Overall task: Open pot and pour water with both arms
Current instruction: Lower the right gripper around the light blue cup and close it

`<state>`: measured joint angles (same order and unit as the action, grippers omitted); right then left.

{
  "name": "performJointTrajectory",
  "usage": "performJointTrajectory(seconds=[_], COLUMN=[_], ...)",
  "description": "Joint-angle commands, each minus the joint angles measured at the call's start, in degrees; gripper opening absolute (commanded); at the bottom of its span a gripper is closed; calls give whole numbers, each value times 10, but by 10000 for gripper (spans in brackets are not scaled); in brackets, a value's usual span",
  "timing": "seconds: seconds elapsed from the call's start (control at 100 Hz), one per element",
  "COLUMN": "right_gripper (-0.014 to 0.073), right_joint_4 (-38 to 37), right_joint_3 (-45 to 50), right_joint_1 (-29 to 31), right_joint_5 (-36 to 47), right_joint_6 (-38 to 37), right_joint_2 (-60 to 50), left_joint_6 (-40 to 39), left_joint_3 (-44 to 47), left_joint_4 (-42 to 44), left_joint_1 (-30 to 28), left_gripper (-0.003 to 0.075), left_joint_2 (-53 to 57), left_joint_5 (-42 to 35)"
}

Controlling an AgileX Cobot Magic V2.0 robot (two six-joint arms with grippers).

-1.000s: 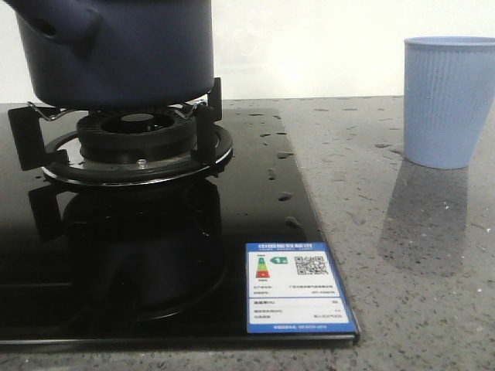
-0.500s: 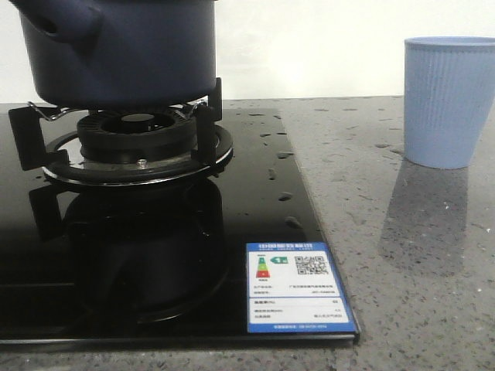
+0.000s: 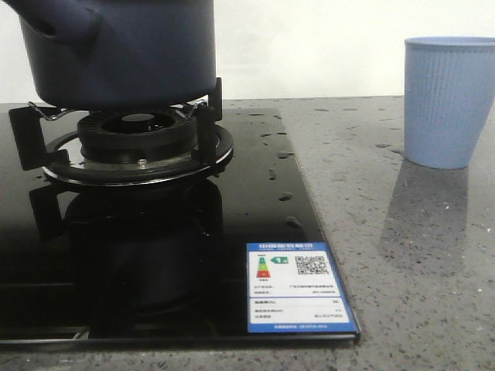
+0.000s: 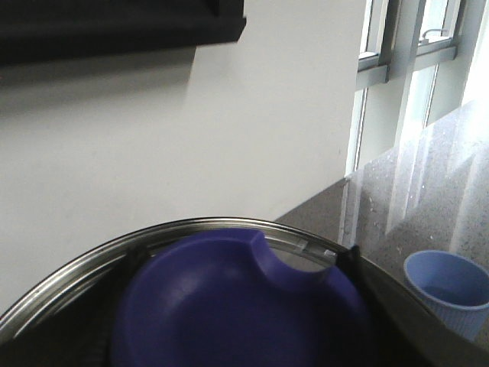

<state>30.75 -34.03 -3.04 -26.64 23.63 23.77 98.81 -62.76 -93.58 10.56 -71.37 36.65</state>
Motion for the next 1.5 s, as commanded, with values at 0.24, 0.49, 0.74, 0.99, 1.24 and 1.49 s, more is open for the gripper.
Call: performJointTrajectory(seconds=[0.24,0.49,0.74,0.99,1.24,1.49], right_gripper=[468,468,468,463,463,463], right_joint_4=[-59,-25,34,34,19,19], right_joint_3=[-19,-1,-1,15,29,62], right_joint_1=[0,0,0,-55,-129,-129], right_joint_5=[68,121,153,185,325,373], right_joint_6=[83,83,81,96,124,124], right_joint_2=[66,130,161,226,261,272], left_joint_6=[-39,-39,-39,-39,-39,-39], left_joint_3=[-19,-19,-19,-19,-19,-19], left_joint_4=[-45,-40,-40,-39,-33,-33], left_joint_1=[-1,-1,-1,-1,-1,-1], left_gripper=[197,197,197,197,197,197], left_joint_2=[121,141,141,139,139,139], left_joint_5=[-17,-15,-12,-13,-15,-15])
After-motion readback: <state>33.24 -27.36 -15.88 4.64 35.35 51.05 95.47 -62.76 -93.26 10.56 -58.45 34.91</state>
